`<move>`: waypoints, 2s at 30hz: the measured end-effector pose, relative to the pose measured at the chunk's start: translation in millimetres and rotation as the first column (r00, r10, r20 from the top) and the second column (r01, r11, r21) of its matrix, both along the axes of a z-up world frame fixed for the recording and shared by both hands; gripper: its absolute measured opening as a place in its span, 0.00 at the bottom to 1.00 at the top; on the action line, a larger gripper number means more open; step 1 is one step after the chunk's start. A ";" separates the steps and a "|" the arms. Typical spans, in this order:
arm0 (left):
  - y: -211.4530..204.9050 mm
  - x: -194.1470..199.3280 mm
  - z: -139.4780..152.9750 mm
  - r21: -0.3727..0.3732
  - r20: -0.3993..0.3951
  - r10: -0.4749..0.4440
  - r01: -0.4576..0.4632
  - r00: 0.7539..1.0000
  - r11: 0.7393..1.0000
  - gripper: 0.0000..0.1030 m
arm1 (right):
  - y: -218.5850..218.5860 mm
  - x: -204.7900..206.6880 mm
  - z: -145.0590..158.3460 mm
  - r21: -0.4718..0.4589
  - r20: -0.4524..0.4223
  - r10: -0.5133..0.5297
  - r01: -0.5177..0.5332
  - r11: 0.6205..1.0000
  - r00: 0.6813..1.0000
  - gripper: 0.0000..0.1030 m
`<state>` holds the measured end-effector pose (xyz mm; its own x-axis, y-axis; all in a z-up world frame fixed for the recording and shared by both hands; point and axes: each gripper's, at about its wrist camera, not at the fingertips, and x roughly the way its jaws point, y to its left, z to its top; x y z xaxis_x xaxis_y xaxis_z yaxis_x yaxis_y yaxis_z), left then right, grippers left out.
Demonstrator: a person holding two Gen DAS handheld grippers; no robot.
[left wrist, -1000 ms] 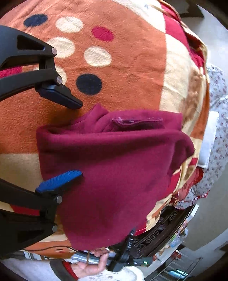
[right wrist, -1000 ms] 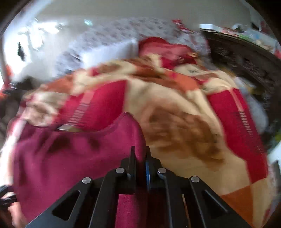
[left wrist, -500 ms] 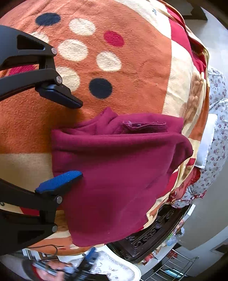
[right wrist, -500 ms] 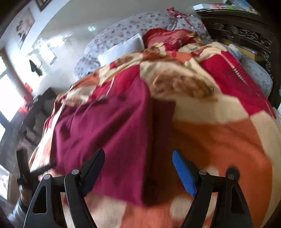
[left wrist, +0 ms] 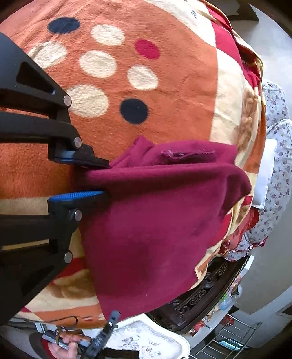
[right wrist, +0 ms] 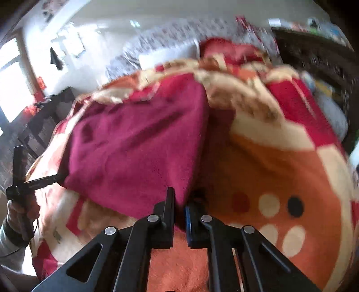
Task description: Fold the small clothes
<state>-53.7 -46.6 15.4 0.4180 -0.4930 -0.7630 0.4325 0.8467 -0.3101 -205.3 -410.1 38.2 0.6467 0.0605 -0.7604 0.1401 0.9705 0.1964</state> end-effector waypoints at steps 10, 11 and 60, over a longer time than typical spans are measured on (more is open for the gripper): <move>11.4 -19.8 31.7 0.078 0.125 0.056 -0.066 0.991 0.995 0.39 | 17.3 -17.6 27.8 -0.011 0.049 -0.039 0.039 0.999 0.998 0.38; 11.1 -20.1 35.5 0.077 0.137 0.062 -0.073 0.989 0.994 0.45 | 20.9 -17.1 30.8 -0.003 0.059 -0.026 0.026 1.000 0.998 0.42; 33.7 61.2 21.2 -0.012 0.080 0.283 -0.283 0.956 0.959 0.72 | 203.7 213.8 58.4 -0.086 0.150 0.227 -0.216 0.973 0.962 0.50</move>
<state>7.5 -12.9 36.7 0.6001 -0.3465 -0.7210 0.1990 0.9377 -0.2850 8.5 -206.4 96.6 0.7352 0.1676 -0.6568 -0.1076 0.9855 0.1310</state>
